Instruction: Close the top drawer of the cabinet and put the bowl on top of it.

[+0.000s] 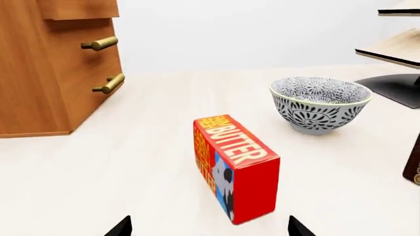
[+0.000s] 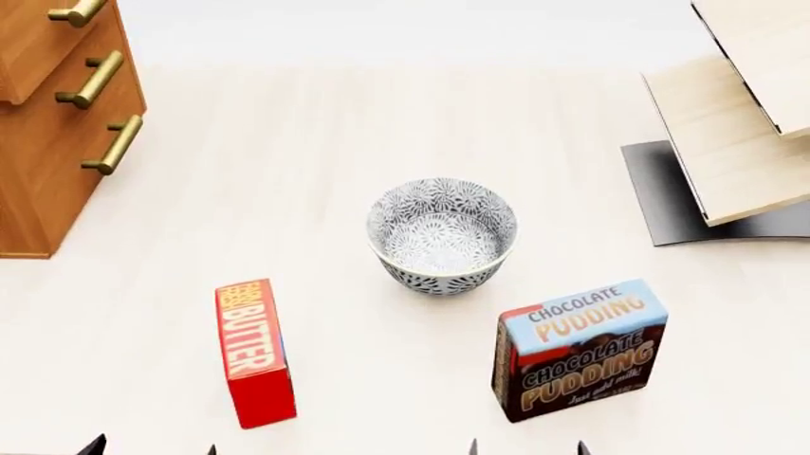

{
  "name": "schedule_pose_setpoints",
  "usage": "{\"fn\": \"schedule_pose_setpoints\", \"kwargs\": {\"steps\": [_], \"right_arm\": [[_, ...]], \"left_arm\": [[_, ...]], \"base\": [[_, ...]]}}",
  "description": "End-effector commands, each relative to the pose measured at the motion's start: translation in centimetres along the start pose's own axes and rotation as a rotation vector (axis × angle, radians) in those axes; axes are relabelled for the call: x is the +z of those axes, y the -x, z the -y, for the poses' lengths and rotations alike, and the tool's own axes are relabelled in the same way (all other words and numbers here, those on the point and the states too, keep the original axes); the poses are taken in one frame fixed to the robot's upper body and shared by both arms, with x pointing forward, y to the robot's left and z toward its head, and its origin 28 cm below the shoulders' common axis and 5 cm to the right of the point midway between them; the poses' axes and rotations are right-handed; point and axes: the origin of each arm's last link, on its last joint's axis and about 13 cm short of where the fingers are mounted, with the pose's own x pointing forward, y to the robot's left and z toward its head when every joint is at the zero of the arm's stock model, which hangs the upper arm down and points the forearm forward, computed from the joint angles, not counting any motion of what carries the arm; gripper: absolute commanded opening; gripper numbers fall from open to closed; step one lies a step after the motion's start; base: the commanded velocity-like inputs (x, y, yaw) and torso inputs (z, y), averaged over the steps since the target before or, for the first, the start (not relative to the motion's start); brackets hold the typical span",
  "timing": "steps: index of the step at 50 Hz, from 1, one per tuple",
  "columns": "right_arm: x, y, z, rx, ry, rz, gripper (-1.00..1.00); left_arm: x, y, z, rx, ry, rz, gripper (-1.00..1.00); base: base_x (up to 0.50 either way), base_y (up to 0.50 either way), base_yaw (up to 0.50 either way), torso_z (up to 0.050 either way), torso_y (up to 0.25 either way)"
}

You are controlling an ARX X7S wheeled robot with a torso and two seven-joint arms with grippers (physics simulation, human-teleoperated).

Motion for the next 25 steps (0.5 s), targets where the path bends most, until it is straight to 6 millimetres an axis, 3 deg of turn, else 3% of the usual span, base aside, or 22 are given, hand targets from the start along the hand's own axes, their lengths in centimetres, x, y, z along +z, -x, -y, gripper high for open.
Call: {"fn": "schedule_pose_setpoints", "kwargs": {"steps": [1, 4, 7, 8, 10, 12, 13, 14, 16, 17, 19, 21, 25], "right_arm": [[0.0, -0.1, 0.1, -0.019, 0.0, -0.002, 1.0], [0.5, -0.4, 0.3, -0.038, -0.019, -0.021, 1.0], [2.4, -0.3, 0.8, 0.01, -0.089, -0.019, 1.0], [3.7, -0.6, 1.2, 0.005, -0.035, -0.064, 1.0], [5.6, -0.7, 1.6, -0.005, -0.059, -0.04, 1.0], [8.4, -0.6, 2.0, -0.024, -0.05, -0.033, 1.0], [11.4, -0.4, 2.5, -0.04, -0.073, 0.007, 1.0], [13.0, -0.3, 2.6, -0.037, -0.063, 0.018, 1.0], [15.1, -0.2, 2.8, -0.051, -0.029, 0.034, 1.0], [17.2, 0.0, 2.9, -0.046, -0.037, 0.048, 1.0], [19.7, 0.5, 3.0, -0.046, -0.005, 0.073, 1.0], [21.5, 1.2, 2.8, -0.023, 0.003, 0.09, 1.0], [22.2, 2.6, 3.4, -0.005, 0.024, 0.117, 1.0]], "left_arm": [[0.4, 0.0, -0.1, 0.013, 0.023, -0.003, 1.0], [0.9, 0.1, -0.1, 0.016, 0.027, -0.052, 1.0], [2.0, 0.4, -0.3, -0.001, 0.066, -0.102, 1.0], [4.0, 0.1, -0.5, -0.02, 0.079, -0.117, 1.0], [5.3, 0.3, -0.8, -0.035, 0.09, -0.183, 1.0], [7.9, 0.4, -1.5, -0.019, 0.144, -0.126, 1.0], [10.7, 0.5, -2.3, 0.008, 0.105, -0.053, 1.0], [12.6, 0.6, -2.8, 0.029, 0.088, -0.025, 1.0], [14.7, 0.7, -3.2, 0.03, 0.086, -0.01, 1.0], [16.8, 0.9, -3.6, 0.034, 0.081, 0.016, 1.0], [19.0, 1.1, -3.8, 0.045, 0.077, 0.033, 1.0], [20.5, 1.0, -4.1, 0.062, 0.07, 0.052, 1.0], [22.2, 2.2, -4.6, 0.067, 0.081, 0.101, 1.0]], "base": [[0.0, 0.0, 0.0, 0.05, 0.055], [0.0, 0.0, 0.0, 0.031, 0.025], [0.0, 0.0, 0.0, 0.0, 0.0], [0.0, 0.0, 0.0, 0.0, 0.0], [0.0, 0.0, 0.0, 0.0, 0.0], [0.0, 0.0, 0.0, 0.0, 0.0], [0.0, 0.0, 0.0, 0.0, 0.0], [0.0, 0.0, 0.0, 0.0, 0.0], [0.0, 0.0, 0.0, 0.0, 0.0], [0.0, 0.0, 0.0, 0.0, 0.0], [0.0, 0.0, 0.0, 0.0, 0.0], [0.0, 0.0, 0.0, 0.0, 0.0], [0.0, 0.0, 0.0, 0.0, 0.0]]}}
